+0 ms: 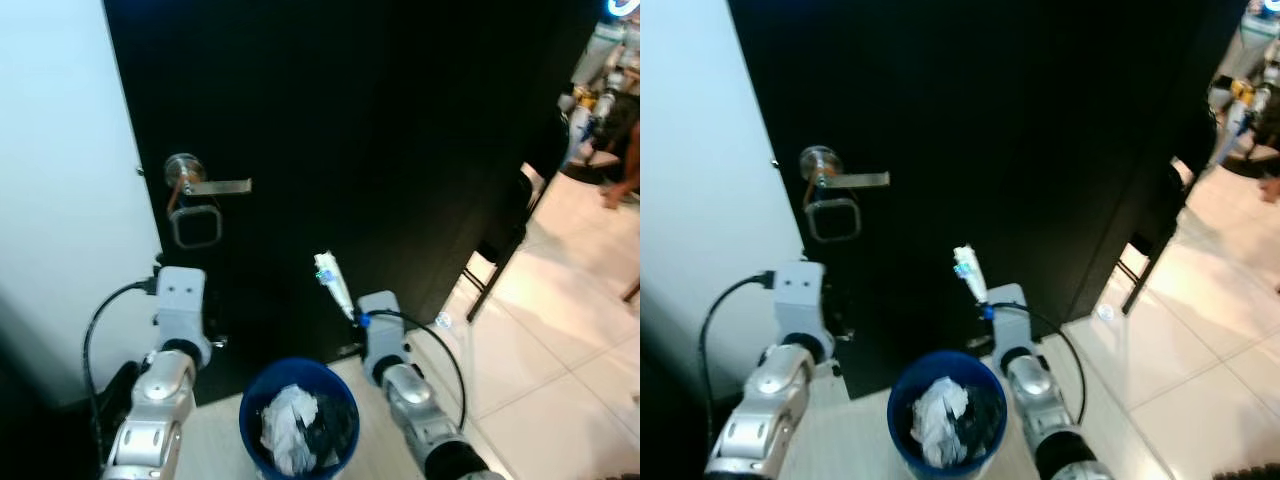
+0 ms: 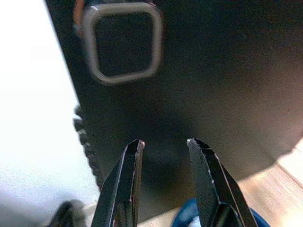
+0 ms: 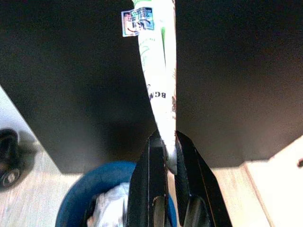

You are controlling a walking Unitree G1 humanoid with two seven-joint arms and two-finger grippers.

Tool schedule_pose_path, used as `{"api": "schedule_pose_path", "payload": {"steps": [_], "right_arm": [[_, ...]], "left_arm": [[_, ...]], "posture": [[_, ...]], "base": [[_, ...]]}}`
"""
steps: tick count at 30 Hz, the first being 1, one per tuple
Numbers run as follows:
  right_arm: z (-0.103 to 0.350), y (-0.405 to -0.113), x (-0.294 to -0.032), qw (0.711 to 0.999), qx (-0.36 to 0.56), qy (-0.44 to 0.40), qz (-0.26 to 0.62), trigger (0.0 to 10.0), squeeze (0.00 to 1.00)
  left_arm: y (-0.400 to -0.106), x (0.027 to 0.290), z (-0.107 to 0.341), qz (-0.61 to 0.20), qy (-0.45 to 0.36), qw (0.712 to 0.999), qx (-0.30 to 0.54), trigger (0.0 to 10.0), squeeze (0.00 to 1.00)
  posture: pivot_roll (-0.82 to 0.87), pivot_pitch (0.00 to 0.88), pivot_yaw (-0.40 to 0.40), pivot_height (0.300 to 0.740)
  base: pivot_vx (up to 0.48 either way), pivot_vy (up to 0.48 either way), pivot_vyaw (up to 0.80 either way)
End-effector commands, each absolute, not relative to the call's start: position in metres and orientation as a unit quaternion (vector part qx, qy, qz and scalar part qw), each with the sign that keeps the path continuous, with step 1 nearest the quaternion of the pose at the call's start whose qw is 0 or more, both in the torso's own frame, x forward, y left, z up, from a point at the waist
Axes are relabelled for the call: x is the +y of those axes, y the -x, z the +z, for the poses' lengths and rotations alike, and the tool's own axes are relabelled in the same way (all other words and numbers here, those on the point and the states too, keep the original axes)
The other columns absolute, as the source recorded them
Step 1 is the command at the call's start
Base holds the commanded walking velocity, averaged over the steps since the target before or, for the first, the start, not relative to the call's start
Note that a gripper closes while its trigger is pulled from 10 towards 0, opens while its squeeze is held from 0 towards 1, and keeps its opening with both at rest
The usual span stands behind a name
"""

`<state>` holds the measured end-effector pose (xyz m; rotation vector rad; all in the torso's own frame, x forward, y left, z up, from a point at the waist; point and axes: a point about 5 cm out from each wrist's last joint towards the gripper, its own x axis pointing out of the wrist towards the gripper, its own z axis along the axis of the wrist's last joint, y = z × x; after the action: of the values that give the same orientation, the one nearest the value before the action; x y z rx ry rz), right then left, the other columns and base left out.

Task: Clean up the room

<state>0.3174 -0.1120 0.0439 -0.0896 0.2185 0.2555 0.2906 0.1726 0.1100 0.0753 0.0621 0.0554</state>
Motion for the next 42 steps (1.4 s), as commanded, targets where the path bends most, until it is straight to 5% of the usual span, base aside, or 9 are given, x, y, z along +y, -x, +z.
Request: {"api": "schedule_pose_path", "payload": {"steps": [1, 10, 15, 25, 42], "right_arm": [[0.043, -0.316, -0.109, 0.985, 0.11, 0.041, 0.13, 10.0, 0.0], [0.028, -0.315, -0.115, 0.965, 0.183, 0.102, 0.156, 10.0, 0.0], [0.007, -0.305, -0.106, 0.913, 0.265, 0.198, 0.239, 10.0, 0.0], [-0.006, -0.293, -0.087, 0.851, 0.295, 0.289, 0.324, 10.0, 0.0], [0.004, -0.307, -0.095, 0.865, 0.265, 0.349, 0.246, 10.0, 0.0]], "left_arm": [[-0.291, 0.174, 0.105, 0.027, -0.043, 0.998, 0.045, 10.0, 0.0], [-0.284, 0.161, 0.09, -0.049, -0.112, 0.989, 0.08, 10.0, 0.0], [-0.259, 0.164, 0.066, -0.157, -0.221, 0.954, 0.132, 10.0, 0.0], [-0.226, 0.177, 0.052, -0.248, -0.287, 0.909, 0.173, 10.0, 0.0], [-0.196, 0.176, 0.054, -0.285, -0.29, 0.895, 0.185, 10.0, 0.0]], "posture": [[0.15, 0.0, -0.107, 0.74], [0.15, 0.014, -0.117, 0.74], [0.15, 0.064, -0.14, 0.74], [0.16, 0.169, -0.171, 0.74], [0.18, 0.238, -0.178, 0.74]], "base": [[0.0, 0.0, 0.0], [0.0, 0.0, 0.0], [0.0, 0.0, 0.0], [0.0, 0.0, 0.0], [0.0, 0.0, 0.0]]}}
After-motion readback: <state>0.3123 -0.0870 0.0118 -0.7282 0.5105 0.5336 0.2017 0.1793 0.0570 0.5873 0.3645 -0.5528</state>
